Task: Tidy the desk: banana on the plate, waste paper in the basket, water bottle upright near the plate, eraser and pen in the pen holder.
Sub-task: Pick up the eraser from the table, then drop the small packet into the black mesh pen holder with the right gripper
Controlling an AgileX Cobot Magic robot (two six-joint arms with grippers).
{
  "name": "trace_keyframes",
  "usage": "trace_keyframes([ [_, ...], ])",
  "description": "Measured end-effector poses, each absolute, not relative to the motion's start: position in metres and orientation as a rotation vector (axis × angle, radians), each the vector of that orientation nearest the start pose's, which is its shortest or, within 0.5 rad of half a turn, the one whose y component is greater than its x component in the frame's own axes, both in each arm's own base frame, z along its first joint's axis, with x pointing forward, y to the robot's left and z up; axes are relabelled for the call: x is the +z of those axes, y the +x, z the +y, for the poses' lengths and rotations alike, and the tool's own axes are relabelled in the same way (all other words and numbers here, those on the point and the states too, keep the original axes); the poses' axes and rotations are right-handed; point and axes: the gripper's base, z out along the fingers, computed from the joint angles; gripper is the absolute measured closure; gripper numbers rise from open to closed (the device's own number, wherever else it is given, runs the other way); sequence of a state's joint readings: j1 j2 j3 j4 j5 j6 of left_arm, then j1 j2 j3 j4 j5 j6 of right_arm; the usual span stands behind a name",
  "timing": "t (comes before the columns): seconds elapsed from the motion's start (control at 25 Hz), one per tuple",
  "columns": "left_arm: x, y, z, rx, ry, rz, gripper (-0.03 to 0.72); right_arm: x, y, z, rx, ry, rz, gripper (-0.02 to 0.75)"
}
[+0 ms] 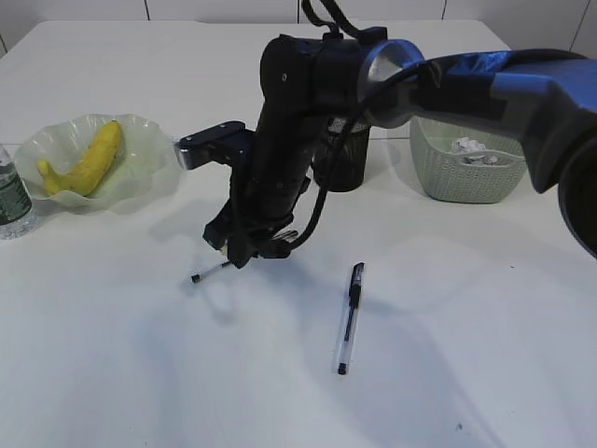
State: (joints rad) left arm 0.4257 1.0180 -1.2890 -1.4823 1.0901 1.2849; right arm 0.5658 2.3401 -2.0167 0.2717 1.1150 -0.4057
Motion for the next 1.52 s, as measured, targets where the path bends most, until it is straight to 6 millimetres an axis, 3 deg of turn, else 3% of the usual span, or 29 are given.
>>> trace_keyframes([
  [0.4, 0.501, 0.174, -0.009, -0.471, 0.53, 1.398, 0.245, 0.2, 0.413, 0.288, 0.408, -1.188, 2.575, 0.574],
  [0.76, 0.502, 0.176, -0.005, -0.434, 0.479, 1.392, 0.245, 0.252, 0.431, 0.285, 0.28, -1.09, 2.421, 0.574],
  [1.04, 0.502, 0.177, -0.005, -0.432, 0.477, 1.392, 0.245, 0.278, 0.451, 0.26, 0.179, -0.963, 2.367, 0.576],
  [1.52, 0.503, 0.177, -0.004, -0.427, 0.47, 1.39, 0.245, 0.294, 0.496, 0.195, 0.152, -0.621, 2.285, 0.577],
])
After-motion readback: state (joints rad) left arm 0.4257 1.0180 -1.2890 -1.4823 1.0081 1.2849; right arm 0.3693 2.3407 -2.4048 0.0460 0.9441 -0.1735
